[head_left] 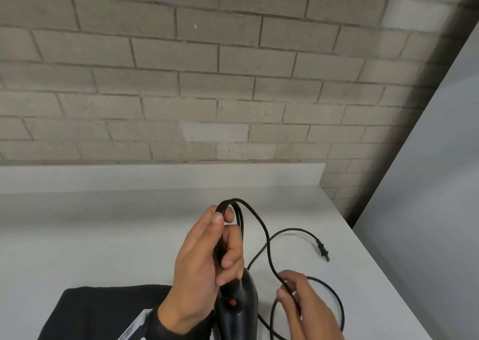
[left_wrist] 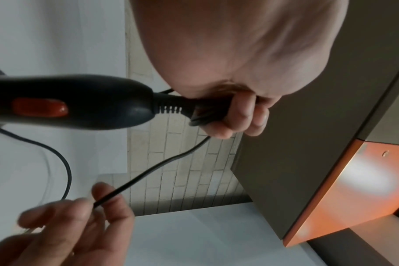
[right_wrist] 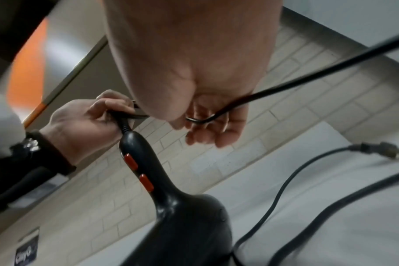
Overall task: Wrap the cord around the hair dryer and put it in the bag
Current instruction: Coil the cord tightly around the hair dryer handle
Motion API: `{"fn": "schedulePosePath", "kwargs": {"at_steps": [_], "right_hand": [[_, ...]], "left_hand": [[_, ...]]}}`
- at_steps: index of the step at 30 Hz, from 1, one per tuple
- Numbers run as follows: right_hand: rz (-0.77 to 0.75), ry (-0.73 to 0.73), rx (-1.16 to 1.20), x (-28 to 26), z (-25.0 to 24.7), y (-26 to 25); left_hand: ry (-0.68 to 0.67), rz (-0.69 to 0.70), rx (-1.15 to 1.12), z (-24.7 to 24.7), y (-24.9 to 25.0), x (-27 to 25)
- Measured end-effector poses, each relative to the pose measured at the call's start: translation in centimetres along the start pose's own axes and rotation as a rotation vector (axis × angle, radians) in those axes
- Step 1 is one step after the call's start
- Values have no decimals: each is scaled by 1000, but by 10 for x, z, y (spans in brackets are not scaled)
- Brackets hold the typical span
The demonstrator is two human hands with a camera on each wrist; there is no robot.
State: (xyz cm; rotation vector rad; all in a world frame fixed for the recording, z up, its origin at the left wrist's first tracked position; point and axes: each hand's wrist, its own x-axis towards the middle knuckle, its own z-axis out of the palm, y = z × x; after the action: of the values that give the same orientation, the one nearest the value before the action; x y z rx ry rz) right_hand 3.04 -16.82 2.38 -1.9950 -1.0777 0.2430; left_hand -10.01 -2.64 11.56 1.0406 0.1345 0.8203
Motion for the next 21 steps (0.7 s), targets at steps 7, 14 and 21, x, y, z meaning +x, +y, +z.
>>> {"fn": "schedulePosePath", "kwargs": {"at_steps": [7, 14, 21], "right_hand": [[-516, 293, -455, 2, -24, -7], [-797, 289, -666, 3, -52, -47], [-899, 158, -655, 10, -66, -75]], "left_hand": [[0, 54, 34, -3, -2, 7], [-2, 49, 163, 3, -2, 11], [-33, -25, 300, 5, 0, 7]]}}
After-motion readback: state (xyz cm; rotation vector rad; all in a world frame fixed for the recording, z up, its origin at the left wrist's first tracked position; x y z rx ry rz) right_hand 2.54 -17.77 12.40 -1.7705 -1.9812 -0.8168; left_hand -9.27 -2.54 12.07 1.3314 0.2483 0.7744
